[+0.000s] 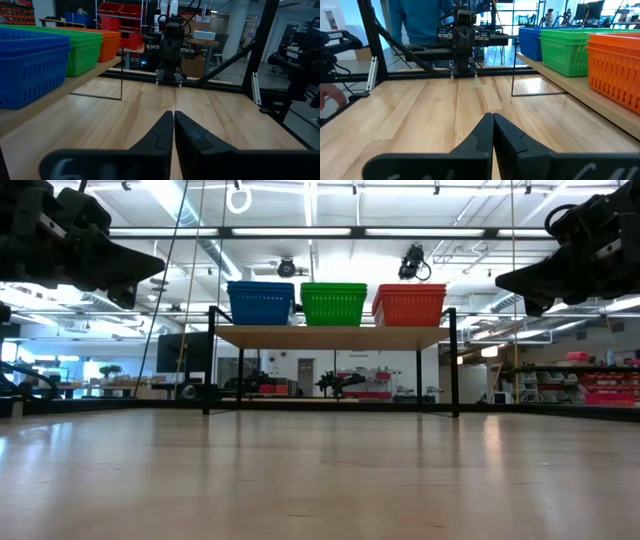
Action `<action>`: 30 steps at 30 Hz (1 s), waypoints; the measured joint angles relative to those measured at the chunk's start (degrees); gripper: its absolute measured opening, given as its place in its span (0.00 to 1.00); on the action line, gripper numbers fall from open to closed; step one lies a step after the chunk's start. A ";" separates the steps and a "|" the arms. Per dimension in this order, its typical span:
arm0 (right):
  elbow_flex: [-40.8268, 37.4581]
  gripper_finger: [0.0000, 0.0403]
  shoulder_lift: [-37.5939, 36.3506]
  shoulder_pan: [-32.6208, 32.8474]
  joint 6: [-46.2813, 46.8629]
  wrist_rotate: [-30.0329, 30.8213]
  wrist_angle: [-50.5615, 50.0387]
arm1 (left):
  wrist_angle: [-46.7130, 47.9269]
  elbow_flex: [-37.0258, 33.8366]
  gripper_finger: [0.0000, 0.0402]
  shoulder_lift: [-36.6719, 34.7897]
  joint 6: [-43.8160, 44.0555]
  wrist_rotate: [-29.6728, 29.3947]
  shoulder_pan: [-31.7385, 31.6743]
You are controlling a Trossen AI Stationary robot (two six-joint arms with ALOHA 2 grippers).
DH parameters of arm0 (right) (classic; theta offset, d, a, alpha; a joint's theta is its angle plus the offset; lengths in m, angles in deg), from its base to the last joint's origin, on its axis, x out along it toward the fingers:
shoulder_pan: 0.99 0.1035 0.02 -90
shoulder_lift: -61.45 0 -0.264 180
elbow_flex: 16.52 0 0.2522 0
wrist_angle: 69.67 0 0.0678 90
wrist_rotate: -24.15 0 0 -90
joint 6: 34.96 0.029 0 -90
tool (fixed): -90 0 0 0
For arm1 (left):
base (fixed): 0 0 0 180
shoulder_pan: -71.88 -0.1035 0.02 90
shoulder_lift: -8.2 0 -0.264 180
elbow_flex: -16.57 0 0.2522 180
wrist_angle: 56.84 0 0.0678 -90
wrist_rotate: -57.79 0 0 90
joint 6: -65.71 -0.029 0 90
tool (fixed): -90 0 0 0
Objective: Stack baskets on shelf by color
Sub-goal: Return to Home Position
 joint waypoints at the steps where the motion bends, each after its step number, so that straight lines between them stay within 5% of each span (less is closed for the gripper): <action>1: 0.00 0.03 0.00 0.00 0.00 0.00 0.00 | 0.00 0.00 0.06 0.00 0.01 0.00 0.00; 30: 0.00 0.03 0.00 0.00 -0.12 0.00 0.00 | 0.02 0.00 0.05 0.01 0.06 0.00 0.01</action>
